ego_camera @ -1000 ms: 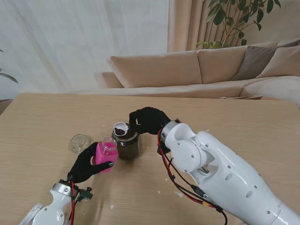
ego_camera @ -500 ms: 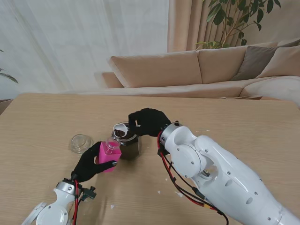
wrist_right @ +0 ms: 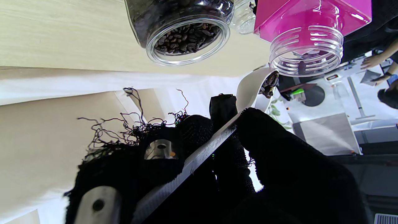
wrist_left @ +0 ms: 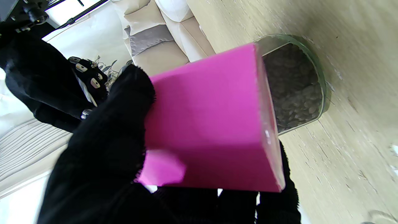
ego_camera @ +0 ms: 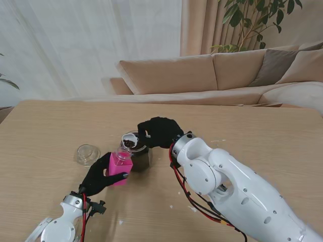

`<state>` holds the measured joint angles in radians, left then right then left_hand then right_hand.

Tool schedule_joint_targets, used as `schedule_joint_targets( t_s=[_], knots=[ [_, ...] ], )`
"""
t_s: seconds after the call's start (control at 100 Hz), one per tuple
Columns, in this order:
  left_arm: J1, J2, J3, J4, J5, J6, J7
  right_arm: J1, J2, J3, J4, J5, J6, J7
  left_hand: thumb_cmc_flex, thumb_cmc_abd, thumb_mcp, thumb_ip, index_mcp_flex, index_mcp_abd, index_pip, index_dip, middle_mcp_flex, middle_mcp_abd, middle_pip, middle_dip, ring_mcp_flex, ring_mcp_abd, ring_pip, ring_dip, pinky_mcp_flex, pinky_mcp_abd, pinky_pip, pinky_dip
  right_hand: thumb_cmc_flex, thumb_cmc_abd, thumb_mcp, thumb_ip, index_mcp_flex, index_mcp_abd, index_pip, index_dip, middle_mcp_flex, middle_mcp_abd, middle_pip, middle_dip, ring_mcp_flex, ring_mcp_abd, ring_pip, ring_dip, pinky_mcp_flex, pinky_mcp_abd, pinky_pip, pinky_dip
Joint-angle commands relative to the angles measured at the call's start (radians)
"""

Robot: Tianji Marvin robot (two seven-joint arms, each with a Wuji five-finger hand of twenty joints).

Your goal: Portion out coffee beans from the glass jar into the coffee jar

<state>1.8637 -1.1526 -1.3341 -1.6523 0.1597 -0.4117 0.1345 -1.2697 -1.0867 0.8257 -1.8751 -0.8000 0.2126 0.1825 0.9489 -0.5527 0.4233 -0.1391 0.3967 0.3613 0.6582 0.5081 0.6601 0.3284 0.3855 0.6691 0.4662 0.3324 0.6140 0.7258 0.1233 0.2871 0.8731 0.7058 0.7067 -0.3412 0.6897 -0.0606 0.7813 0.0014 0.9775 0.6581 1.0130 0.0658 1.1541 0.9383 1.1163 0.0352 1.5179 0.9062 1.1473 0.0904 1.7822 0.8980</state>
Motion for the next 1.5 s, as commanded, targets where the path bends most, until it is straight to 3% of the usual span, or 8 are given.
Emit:
schedule_joint_targets(
  t_s=[0.0, 1.0, 1.49],
  knots=[
    [0.002, -0.008, 0.003, -0.015, -0.004, 0.003, -0.014, -0.011, 0.000, -0.002, -0.006, -0.004, -0.007, 0.013, 0.150, 0.146, 0.126, 0.038, 0.044, -0.118, 0.133, 0.048, 0.030, -0.083, 0.109, 0.035, -0.020, -0.012, 0.008, 0.016, -0.007, -0.008, 0.014, 0.018, 0.048, 0.022, -0.002, 0.027, -0.005, -0.002, 0.009, 0.012, 0.026, 0.036, 0.025, 0.019, 0.033, 0.006, 0.054, 0.002, 0.042, -0.086, 0.312, 0.014],
    [-0.011, -0.010, 0.013, -0.013, 0.003, 0.040, -0.008, -0.035, -0.001, 0.008, -0.032, -0.018, -0.021, -0.008, 0.152, 0.148, 0.124, 0.039, 0.043, -0.117, 0.131, 0.047, 0.027, -0.082, 0.110, 0.034, -0.023, -0.012, 0.007, 0.016, -0.009, -0.009, 0.012, 0.017, 0.049, 0.024, -0.005, 0.027, -0.007, -0.001, 0.011, 0.015, 0.026, 0.034, 0.024, 0.022, 0.036, 0.002, 0.054, 0.004, 0.047, -0.096, 0.312, 0.010],
    [-0.008, -0.008, 0.008, -0.021, -0.021, 0.035, -0.025, -0.032, -0.001, -0.015, -0.024, -0.116, -0.029, -0.037, 0.150, 0.147, 0.125, 0.039, 0.043, -0.117, 0.131, 0.047, 0.027, -0.083, 0.110, 0.034, -0.023, -0.012, 0.007, 0.016, -0.008, -0.009, 0.013, 0.017, 0.049, 0.027, -0.008, 0.027, -0.010, -0.005, 0.011, 0.016, 0.025, 0.031, 0.024, 0.023, 0.037, -0.003, 0.053, 0.004, 0.049, -0.102, 0.312, 0.009]
  ],
)
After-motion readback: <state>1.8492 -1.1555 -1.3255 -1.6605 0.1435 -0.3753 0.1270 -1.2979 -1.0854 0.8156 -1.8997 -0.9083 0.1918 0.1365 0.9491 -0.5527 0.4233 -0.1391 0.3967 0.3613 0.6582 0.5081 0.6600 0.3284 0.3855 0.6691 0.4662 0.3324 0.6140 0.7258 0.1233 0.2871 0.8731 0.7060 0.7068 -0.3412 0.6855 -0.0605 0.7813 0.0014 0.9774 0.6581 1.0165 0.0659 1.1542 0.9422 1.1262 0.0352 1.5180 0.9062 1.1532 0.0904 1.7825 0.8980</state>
